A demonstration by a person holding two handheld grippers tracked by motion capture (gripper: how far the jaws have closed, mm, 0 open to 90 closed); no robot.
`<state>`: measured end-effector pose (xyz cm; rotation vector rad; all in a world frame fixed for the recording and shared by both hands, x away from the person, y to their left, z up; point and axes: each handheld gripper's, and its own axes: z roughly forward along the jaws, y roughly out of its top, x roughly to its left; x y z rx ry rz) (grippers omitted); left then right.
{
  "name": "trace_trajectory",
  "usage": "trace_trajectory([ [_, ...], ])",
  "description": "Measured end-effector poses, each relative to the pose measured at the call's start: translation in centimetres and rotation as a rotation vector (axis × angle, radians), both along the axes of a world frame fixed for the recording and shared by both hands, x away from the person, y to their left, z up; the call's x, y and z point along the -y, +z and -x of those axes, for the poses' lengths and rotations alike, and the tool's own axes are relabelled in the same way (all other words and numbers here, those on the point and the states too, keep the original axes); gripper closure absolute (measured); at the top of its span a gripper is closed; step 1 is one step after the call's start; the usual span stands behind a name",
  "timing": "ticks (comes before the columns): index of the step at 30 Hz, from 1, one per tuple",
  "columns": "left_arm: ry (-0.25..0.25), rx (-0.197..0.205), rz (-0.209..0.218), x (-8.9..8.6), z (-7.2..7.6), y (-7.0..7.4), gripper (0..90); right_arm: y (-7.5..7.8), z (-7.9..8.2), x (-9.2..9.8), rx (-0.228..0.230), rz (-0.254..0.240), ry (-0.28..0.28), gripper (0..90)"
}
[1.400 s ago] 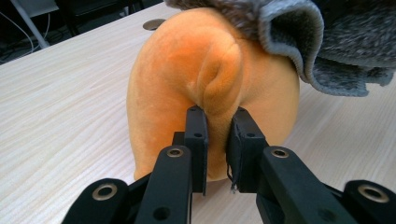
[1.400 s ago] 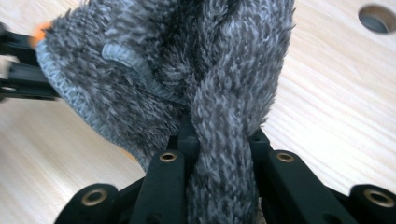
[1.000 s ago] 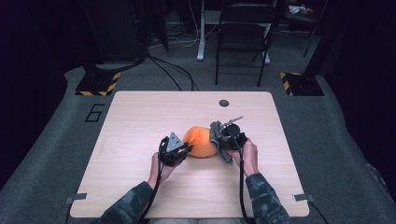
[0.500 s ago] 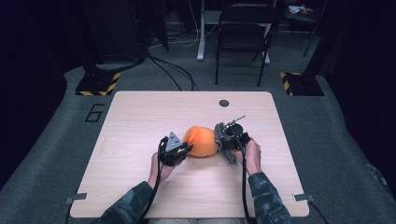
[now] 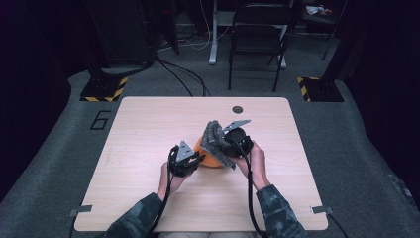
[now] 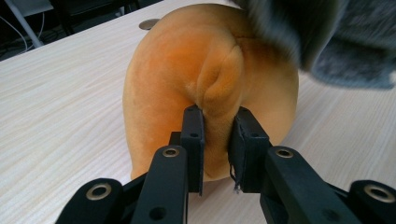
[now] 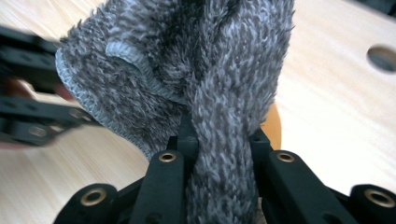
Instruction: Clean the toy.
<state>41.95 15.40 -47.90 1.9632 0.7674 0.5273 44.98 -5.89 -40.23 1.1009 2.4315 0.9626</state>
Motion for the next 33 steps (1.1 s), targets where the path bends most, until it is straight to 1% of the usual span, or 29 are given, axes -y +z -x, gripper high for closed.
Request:
trace_trajectory([
  [1, 0.002, -0.001, -0.002, 0.1, 0.1, 0.0, 76.5, -0.4, -0.2, 0.1, -0.011, 0.006, 0.001, 74.7],
  [2, -0.002, -0.001, -0.002, 0.1, 0.1, -0.1, 76.4, -0.9, -0.4, 0.4, -0.03, -0.009, -0.01, 74.6],
  [5, 0.0, 0.002, 0.002, 0.2, 0.1, -0.1, 76.4, -0.9, -0.5, 0.6, -0.03, -0.003, -0.011, 74.6],
  [6, 0.003, 0.004, 0.002, 0.1, 0.0, -0.1, 76.4, -1.0, -0.7, 0.9, -0.032, 0.011, -0.026, 74.6],
  [8, 0.005, 0.005, 0.004, 0.1, 0.0, -0.1, 76.4, -1.4, -1.1, 1.4, -0.052, 0.002, -0.035, 74.6],
  [9, 0.004, 0.005, 0.005, 0.1, 0.0, -0.1, 76.4, -1.7, -1.3, 1.7, -0.068, 0.0, -0.051, 74.6],
  [10, 0.0, 0.003, -0.001, 0.1, 0.0, -0.1, 76.4, -2.0, -1.5, 2.0, -0.075, 0.001, -0.053, 74.6],
  [11, -0.001, 0.002, -0.002, 0.1, 0.0, -0.1, 76.3, -2.4, -1.7, 2.4, -0.088, 0.002, -0.071, 74.6],
  [12, 0.0, 0.003, -0.001, 0.2, 0.1, -0.1, 76.2, -2.6, -1.8, 2.6, -0.098, 0.003, -0.077, 74.6],
  [15, 0.001, 0.003, 0.003, 0.2, 0.1, -0.1, 76.2, -3.0, -2.0, 3.0, -0.11, 0.007, -0.09, 74.6],
  [16, -0.001, 0.004, 0.003, 0.2, 0.0, -0.1, 76.2, -3.5, -2.5, 3.5, -0.138, -0.01, -0.104, 74.4],
  [17, -0.001, 0.006, 0.002, 0.2, 0.0, -0.1, 76.2, -3.5, -2.5, 3.5, -0.138, -0.01, -0.104, 74.4],
  [19, 0.001, 0.006, 0.005, 0.2, 0.0, -0.1, 76.2, -4.1, -2.9, 4.1, -0.16, -0.034, -0.107, 74.3],
  [20, 0.001, 0.008, 0.006, 0.2, 0.0, -0.2, 76.2, -4.5, -3.0, 4.3, -0.177, -0.036, -0.118, 74.3],
  [21, 0.0, 0.008, 0.002, 0.2, 0.0, -0.1, 76.2, -4.8, -3.1, 4.5, -0.184, -0.023, -0.129, 74.3],
  [22, -0.001, 0.008, 0.001, 0.2, 0.0, -0.1, 76.2, -5.5, -3.3, 4.7, -0.194, -0.008, -0.137, 74.3],
  [23, -0.001, 0.007, 0.0, 0.2, 0.1, -0.1, 76.2, -5.8, -3.4, 4.7, -0.197, -0.006, -0.151, 74.3],
  [24, -0.002, 0.007, -0.001, 0.2, 0.1, -0.1, 76.1, -5.8, -3.4, 4.7, -0.197, -0.006, -0.151, 74.3],
  [25, -0.004, 0.005, 0.001, 0.2, 0.1, -0.1, 76.1, -6.1, -3.5, 4.8, -0.205, 0.009, -0.153, 74.3],
  [27, -0.002, 0.005, 0.006, 0.2, 0.0, -0.1, 76.1, -6.5, -3.6, 4.9, -0.218, 0.017, -0.161, 74.2],
  [28, -0.001, 0.007, 0.004, 0.2, 0.0, -0.1, 76.0, -6.9, -3.7, 5.0, -0.218, 0.036, -0.166, 74.1],
  [29, 0.0, 0.007, 0.005, 0.1, 0.0, -0.1, 76.0, -7.3, -3.8, 5.0, -0.233, 0.055, -0.172, 74.1],
  [30, 0.001, 0.012, 0.006, 0.1, -0.1, -0.2, 76.0, -7.7, -3.9, 4.9, -0.25, 0.058, -0.177, 74.1],
  [31, 0.003, 0.014, 0.009, 0.1, 0.0, -0.2, 75.9, -8.1, -4.0, 4.9, -0.255, 0.077, -0.183, 74.1],
  [32, 0.004, 0.015, 0.006, 0.1, 0.0, -0.2, 75.7, -7.9, -4.0, 4.9, -0.245, 0.098, -0.18, 74.2],
  [33, 0.005, 0.015, 0.009, 0.1, 0.0, -0.2, 75.7, -7.9, -4.0, 4.9, -0.245, 0.098, -0.18, 74.2],
])
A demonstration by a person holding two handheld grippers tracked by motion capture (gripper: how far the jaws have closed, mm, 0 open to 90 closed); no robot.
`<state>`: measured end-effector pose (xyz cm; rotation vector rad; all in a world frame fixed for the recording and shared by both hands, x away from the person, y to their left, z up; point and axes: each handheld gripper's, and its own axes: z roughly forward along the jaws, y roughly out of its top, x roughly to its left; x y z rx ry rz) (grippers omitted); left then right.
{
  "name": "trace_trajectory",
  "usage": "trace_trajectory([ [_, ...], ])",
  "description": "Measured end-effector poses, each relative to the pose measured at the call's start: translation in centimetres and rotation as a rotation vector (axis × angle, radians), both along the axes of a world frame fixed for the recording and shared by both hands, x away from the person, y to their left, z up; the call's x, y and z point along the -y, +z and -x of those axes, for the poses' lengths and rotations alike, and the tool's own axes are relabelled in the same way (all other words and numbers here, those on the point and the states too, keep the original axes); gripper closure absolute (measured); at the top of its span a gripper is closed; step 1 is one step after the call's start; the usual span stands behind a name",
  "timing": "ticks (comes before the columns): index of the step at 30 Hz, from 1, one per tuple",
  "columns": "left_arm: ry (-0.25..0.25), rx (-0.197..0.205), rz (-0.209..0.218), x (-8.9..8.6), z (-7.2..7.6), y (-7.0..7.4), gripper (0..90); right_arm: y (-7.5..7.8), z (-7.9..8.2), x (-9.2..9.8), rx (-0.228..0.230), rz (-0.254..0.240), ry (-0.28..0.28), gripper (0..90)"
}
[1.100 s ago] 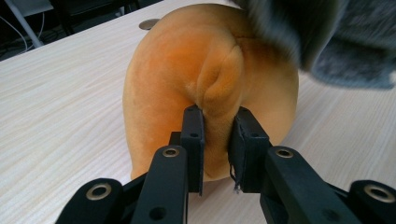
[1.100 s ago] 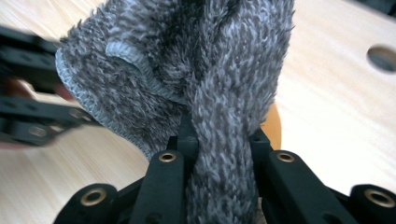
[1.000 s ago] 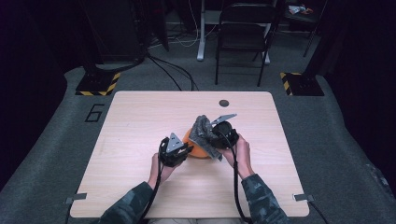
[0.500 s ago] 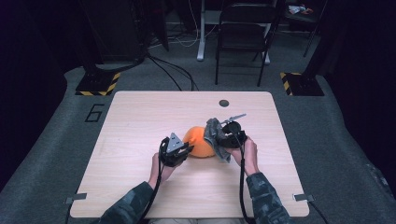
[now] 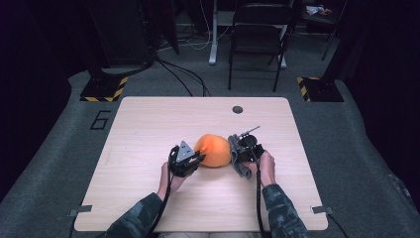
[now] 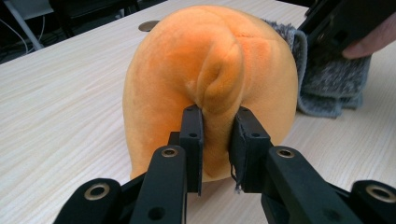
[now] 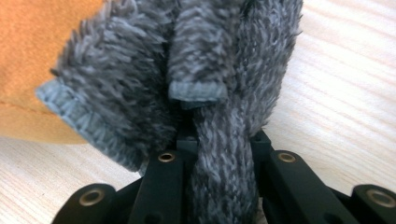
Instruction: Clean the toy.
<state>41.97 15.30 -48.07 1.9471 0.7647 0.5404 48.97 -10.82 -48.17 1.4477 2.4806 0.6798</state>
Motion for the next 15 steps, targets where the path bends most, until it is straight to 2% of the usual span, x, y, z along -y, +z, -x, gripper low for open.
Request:
trace_trajectory([
  [1, -0.002, -0.005, -0.005, -0.1, 0.0, 0.1, 75.4, 1.2, 0.3, 0.0, 0.029, 0.022, -0.003, 74.4],
  [2, 0.002, -0.006, 0.0, -0.2, 0.0, 0.1, 75.4, 1.2, 0.3, 0.0, 0.029, 0.022, -0.003, 74.4],
  [4, -0.002, -0.009, 0.004, -0.2, -0.1, 0.1, 75.3, 3.5, 0.8, 0.3, 0.085, -0.017, -0.004, 74.4],
  [5, 0.001, -0.004, 0.006, -0.2, -0.1, 0.0, 75.3, 4.3, 1.0, 0.3, 0.095, -0.045, 0.006, 74.4],
  [7, 0.001, -0.004, -0.002, -0.2, -0.1, 0.0, 75.3, 7.1, 2.0, -0.2, 0.161, -0.111, 0.043, 74.4],
  [8, 0.001, -0.003, -0.006, -0.2, -0.1, 0.0, 75.3, 7.1, 2.0, -0.2, 0.161, -0.111, 0.043, 74.4],
  [9, 0.002, -0.003, -0.006, -0.2, -0.1, 0.1, 75.3, 7.5, 2.3, -0.7, 0.161, -0.116, 0.065, 74.4],
  [11, 0.003, -0.002, -0.011, -0.2, -0.1, 0.1, 75.1, 7.5, 2.7, -2.0, 0.148, -0.091, 0.114, 74.4],
  [13, 0.004, -0.003, -0.012, -0.2, 0.0, 0.1, 74.4, 6.6, 2.9, -3.3, 0.129, -0.059, 0.133, 74.4],
  [14, 0.004, -0.002, -0.014, -0.2, 0.0, 0.1, 73.1, 6.0, 2.9, -3.7, 0.141, -0.031, 0.133, 74.4],
  [15, 0.003, -0.001, -0.018, -0.3, 0.0, 0.1, 71.3, 5.8, 2.9, -3.7, 0.143, -0.028, 0.137, 74.5],
])
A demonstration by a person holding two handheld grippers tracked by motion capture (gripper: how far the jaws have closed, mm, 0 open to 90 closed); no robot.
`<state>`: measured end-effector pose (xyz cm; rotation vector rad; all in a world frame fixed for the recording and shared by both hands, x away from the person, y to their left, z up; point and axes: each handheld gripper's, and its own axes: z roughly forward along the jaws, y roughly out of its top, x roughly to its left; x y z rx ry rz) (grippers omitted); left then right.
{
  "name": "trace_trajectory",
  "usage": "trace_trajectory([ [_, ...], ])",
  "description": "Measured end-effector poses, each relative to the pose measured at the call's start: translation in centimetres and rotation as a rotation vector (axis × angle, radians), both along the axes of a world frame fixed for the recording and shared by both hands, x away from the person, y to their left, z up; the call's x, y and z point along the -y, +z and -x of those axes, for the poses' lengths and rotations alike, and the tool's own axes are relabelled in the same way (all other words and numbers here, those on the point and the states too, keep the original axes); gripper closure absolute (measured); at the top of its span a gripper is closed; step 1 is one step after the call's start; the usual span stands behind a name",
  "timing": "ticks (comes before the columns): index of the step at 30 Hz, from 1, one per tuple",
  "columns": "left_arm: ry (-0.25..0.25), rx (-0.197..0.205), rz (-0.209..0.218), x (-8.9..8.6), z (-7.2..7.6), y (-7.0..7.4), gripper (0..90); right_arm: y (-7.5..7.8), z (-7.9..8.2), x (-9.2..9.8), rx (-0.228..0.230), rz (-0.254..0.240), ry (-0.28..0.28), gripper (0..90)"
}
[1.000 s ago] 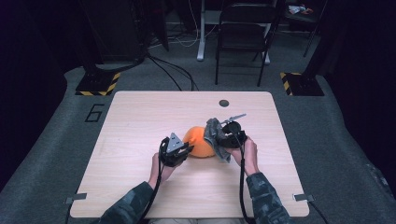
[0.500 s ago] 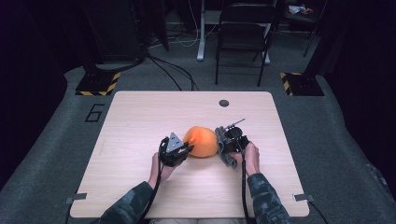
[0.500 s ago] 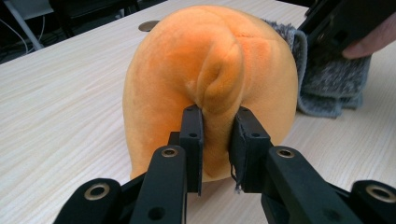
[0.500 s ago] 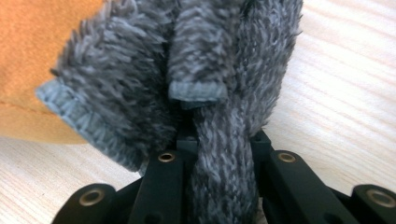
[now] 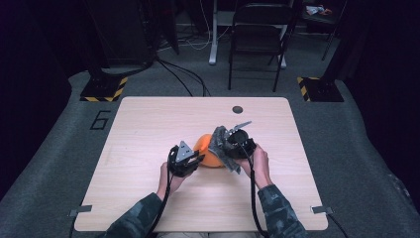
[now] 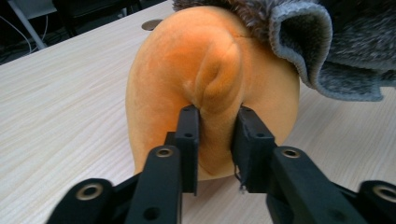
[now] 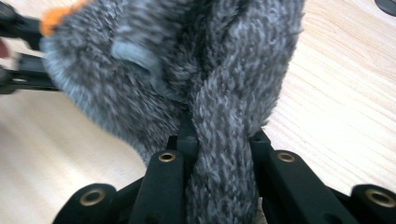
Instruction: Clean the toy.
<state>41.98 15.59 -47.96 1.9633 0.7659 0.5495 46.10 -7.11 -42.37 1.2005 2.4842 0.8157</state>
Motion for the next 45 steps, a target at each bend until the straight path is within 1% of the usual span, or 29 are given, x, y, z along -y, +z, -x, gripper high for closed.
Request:
trace_trajectory([
  [2, 0.008, 0.014, -0.016, -0.1, 0.0, 0.1, 62.7, -0.1, -0.2, 0.3, 0.007, -0.027, -0.011, 74.4],
  [3, 0.021, 0.024, -0.042, 0.0, 0.1, 0.1, 56.3, -0.1, -0.3, 0.4, 0.008, -0.036, -0.013, 74.4],
  [4, 0.032, 0.04, -0.078, 0.2, 0.2, -0.1, 44.9, -0.3, -0.4, 0.5, 0.025, -0.05, -0.023, 74.4],
  [5, 0.03, 0.052, -0.102, 0.4, 0.3, -0.2, 44.9, -0.3, -0.4, 0.5, 0.025, -0.05, -0.023, 74.4],
  [6, 0.03, 0.063, -0.121, 0.7, 0.4, -0.4, 41.0, -0.5, -0.4, 0.5, 0.033, -0.064, -0.026, 74.4],
  [8, 0.027, 0.088, -0.151, 1.2, 0.6, -0.6, 38.9, -0.5, -0.3, 0.4, 0.042, -0.063, -0.026, 74.4],
  [9, 0.031, 0.103, -0.157, 1.4, 0.7, -0.8, 38.9, -0.5, -0.3, 0.4, 0.042, -0.063, -0.026, 74.4],
  [12, 0.047, 0.125, -0.19, 2.2, 0.6, -1.4, 36.2, -0.6, -0.2, 0.2, 0.05, -0.075, -0.031, 74.4],
  [14, 0.071, 0.132, -0.18, 2.4, 0.4, -1.8, 41.5, -0.7, -0.3, 0.1, 0.049, -0.076, -0.026, 74.5],
  [15, 0.075, 0.137, -0.174, 2.4, 0.3, -2.0, 46.8, -0.7, -0.3, 0.1, 0.05, -0.078, -0.027, 74.5],
  [16, 0.08, 0.143, -0.179, 2.4, 0.3, -2.0, 58.4, -0.7, -0.3, 0.1, 0.048, -0.08, -0.023, 74.5],
  [17, 0.083, 0.146, -0.182, 2.4, 0.3, -2.0, 58.4, -0.7, -0.3, 0.1, 0.048, -0.08, -0.023, 74.5],
  [19, 0.087, 0.145, -0.193, 2.4, 0.3, -1.9, 68.4, -0.4, -0.2, 0.1, 0.052, -0.077, -0.017, 74.5],
  [20, 0.083, 0.145, -0.192, 2.3, 0.3, -1.8, 72.7, 0.0, 0.0, 0.1, 0.07, -0.074, -0.014, 74.5],
  [22, 0.081, 0.133, -0.169, 2.1, 0.3, -1.6, 73.9, 0.3, 0.2, 0.0, 0.068, -0.073, -0.027, 74.5],
  [23, 0.082, 0.127, -0.153, 2.0, 0.2, -1.4, 74.7, 0.6, 0.2, 0.0, 0.078, -0.076, -0.02, 74.4],
  [25, 0.073, 0.092, -0.111, 1.7, 0.0, -1.0, 75.4, 1.3, 0.5, -0.1, 0.084, -0.098, -0.018, 74.5],
  [28, 0.063, 0.038, -0.051, 1.1, 0.1, -0.1, 75.5, 2.6, 1.3, -0.7, 0.128, -0.102, 0.006, 74.4],
  [31, 0.045, 0.003, 0.001, 0.9, 0.4, 0.7, 75.4, 3.6, 2.2, -1.5, 0.157, -0.11, 0.036, 74.4],
  [32, 0.034, -0.002, 0.007, 0.9, 0.5, 0.9, 75.3, 3.7, 2.5, -1.9, 0.172, -0.109, 0.053, 74.4],
  [33, 0.02, 0.0, -0.003, 1.1, 0.7, 1.0, 75.1, 3.5, 2.7, -2.7, 0.17, -0.109, 0.065, 74.4],
  [34, 0.02, 0.0, -0.003, 1.1, 0.7, 1.0, 74.8, 3.5, 2.7, -2.7, 0.17, -0.109, 0.065, 74.4],
  [37, 0.022, 0.0, -0.02, 1.4, 0.5, 0.4, 74.1, 2.0, 2.4, -3.3, 0.167, -0.056, 0.074, 74.4],
  [38, 0.02, -0.003, -0.019, 1.3, 0.5, 0.4, 73.7, 1.8, 2.4, -3.4, 0.158, -0.059, 0.063, 74.4],
  [39, 0.019, 0.004, -0.023, 1.3, 0.4, 0.4, 73.4, 1.8, 2.3, -3.2, 0.157, -0.055, 0.068, 74.4],
  [40, 0.015, 0.009, -0.025, 1.4, 0.4, 0.4, 72.0, 1.8, 2.2, -3.0, 0.151, -0.05, 0.051, 74.4],
  [42, 0.015, 0.004, -0.023, 1.3, 0.2, 0.3, 71.4, 1.7, 2.0, -2.8, 0.154, -0.043, 0.061, 74.4],
  [43, 0.021, 0.006, -0.02, 1.3, 0.2, 0.2, 70.7, 1.5, 1.8, -2.5, 0.13, -0.038, 0.052, 74.4],
  [45, 0.023, -0.002, -0.015, 1.1, -0.1, 0.1, 70.5, 1.4, 1.6, -2.4, 0.122, -0.037, 0.046, 74.4],
])
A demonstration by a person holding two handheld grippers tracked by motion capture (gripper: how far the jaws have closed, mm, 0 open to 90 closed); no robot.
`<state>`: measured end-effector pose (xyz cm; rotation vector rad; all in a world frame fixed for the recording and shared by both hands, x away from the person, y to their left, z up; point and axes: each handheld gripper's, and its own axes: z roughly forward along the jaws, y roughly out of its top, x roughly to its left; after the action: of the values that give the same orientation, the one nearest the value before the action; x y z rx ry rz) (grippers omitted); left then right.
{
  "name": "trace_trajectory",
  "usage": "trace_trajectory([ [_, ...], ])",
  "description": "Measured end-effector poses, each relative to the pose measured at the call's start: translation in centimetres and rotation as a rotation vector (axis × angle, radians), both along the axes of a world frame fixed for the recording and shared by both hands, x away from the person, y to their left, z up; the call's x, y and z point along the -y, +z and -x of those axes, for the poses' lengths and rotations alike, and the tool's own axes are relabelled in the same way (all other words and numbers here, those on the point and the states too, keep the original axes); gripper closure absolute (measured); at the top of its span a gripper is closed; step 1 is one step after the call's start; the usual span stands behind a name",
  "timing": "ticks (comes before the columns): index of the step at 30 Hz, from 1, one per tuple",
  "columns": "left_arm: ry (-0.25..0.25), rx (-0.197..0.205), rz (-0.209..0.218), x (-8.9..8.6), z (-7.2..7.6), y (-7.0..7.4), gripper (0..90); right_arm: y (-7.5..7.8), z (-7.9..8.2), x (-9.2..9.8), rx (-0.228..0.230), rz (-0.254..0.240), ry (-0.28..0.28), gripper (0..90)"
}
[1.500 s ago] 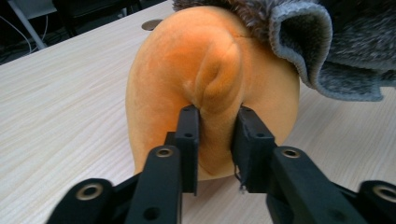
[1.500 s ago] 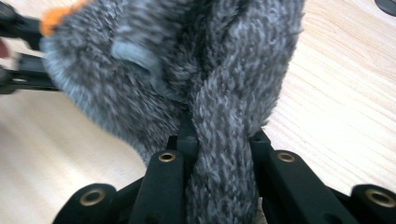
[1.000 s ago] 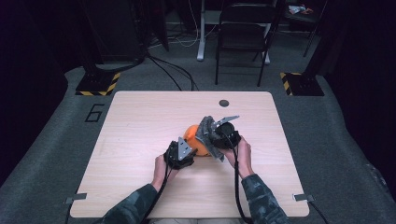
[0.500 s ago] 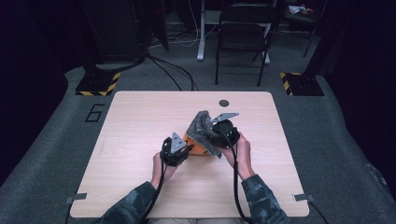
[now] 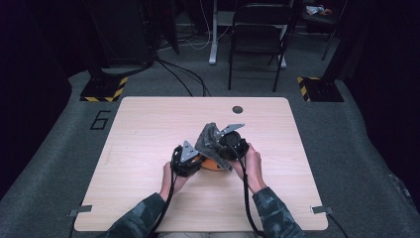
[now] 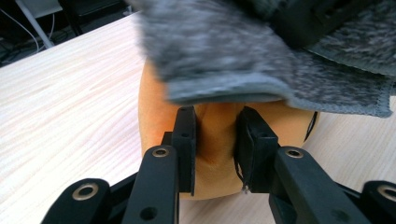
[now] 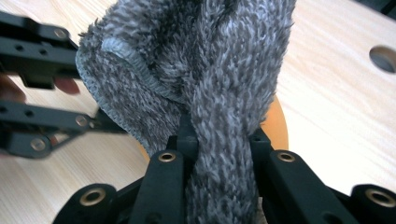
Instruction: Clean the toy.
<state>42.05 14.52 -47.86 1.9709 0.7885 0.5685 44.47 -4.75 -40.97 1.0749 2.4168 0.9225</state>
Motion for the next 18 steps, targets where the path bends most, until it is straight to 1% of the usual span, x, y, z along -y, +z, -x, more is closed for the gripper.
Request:
trace_trajectory([
  [1, -0.003, -0.005, 0.0, -0.1, -0.1, 0.0, 70.5, -0.1, -0.1, 0.1, -0.013, 0.0, -0.007, 74.4],
  [2, -0.002, -0.006, 0.002, -0.1, -0.1, 0.0, 70.4, -0.3, -0.3, 0.3, -0.018, 0.001, -0.002, 74.4],
  [3, -0.002, -0.006, 0.002, -0.1, -0.2, 0.0, 70.4, -0.5, -0.4, 0.6, -0.027, 0.013, -0.01, 74.4],
  [4, -0.001, -0.005, 0.001, -0.1, -0.2, 0.0, 70.4, -0.5, -0.4, 0.6, -0.027, 0.013, -0.01, 74.4],
  [6, -0.002, -0.003, 0.001, -0.1, -0.2, 0.0, 70.3, -0.6, -0.5, 0.8, -0.038, 0.034, -0.015, 74.4],
  [8, 0.005, 0.0, 0.008, -0.1, -0.2, -0.1, 70.3, -0.7, -0.7, 1.2, -0.054, 0.043, -0.024, 74.4],
  [14, 0.006, -0.004, 0.011, -0.3, -0.3, -0.1, 70.3, -1.6, -1.7, 2.6, -0.117, 0.039, -0.07, 74.4],
  [17, 0.007, 0.005, 0.014, -0.2, -0.2, 0.0, 70.2, -2.1, -2.0, 3.1, -0.136, 0.03, -0.091, 74.3],
  [18, 0.01, 0.008, 0.014, -0.2, -0.2, 0.0, 70.3, -2.1, -2.1, 3.3, -0.14, 0.037, -0.088, 74.3],
])
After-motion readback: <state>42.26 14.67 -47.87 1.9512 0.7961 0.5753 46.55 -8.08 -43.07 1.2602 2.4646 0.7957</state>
